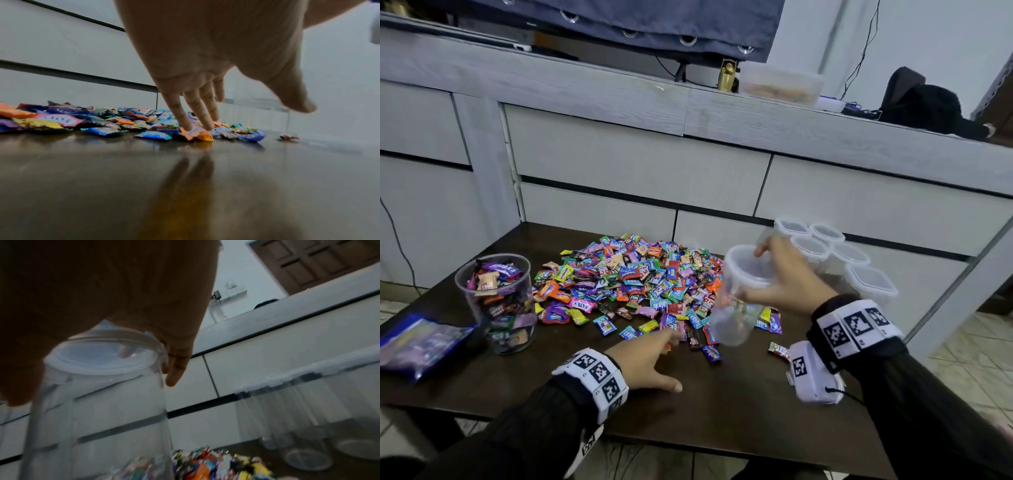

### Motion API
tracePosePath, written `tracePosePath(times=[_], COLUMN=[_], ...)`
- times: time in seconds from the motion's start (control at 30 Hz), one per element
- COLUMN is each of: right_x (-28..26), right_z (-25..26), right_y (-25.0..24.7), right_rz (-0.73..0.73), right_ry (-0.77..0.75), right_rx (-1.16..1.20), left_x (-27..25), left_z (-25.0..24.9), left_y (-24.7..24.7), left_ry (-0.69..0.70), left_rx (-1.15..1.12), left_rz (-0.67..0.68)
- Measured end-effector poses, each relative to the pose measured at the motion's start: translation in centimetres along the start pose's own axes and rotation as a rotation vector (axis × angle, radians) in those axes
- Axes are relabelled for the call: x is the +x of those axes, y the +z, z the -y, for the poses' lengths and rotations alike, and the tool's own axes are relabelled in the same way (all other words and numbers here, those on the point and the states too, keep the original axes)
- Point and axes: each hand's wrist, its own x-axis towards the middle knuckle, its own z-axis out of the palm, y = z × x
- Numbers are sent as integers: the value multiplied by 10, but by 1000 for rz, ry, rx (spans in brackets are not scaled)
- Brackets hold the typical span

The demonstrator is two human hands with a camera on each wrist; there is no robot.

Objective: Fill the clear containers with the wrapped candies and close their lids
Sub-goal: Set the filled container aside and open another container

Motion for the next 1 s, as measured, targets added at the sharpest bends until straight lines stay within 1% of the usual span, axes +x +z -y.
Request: tracePosePath(times=[0.07,0.17,0.23,0.33,0.4,0.47,0.5,0.57,0.6,0.63,0.7,0.8,0.87,0.93,1.0], right_x=[-9,-21,-27,-31,-31,-29,-28,-25,-24,-21,-14,-4,3,10,12], right_z=[15,30,34,38,40,40,40,38,38,36,33,36,41,46,46], right_y=[15,39,53,68,74,75,75,71,70,69,67,70,73,76,79], right_rz=[74,157,199,245,244,266,295,374,385,365,285,272,306,372,403], right_ry=[-71,-168,-221,-240,-246,-257,-242,-127,-59,-1,49,75,97,126,151], right_rx=[67,97,109,121,139,168,213,379,455,498,440,330,217,106,99], left_x=[-3,-11,-17,-22,-24,-23,-22,-21,-20,-19,-17,-12,-10,-9,-9], left_z=[1,2,3,2,-5,-11,-13,-15,-14,-13,-10,-10,-11,-11,-12], left_y=[-11,-26,-33,-39,-39,-36,-35,-32,-31,-30,-28,-28,-28,-27,-27], left_ry=[13,66,92,147,192,234,247,242,235,232,224,204,202,196,182], left_rx=[-131,-281,-307,-293,-273,-314,-328,-327,-323,-322,-329,-347,-348,-340,-334], left_rz=[-63,-161,-212,-266,-284,-286,-288,-277,-266,-257,-243,-205,-165,-148,-144])
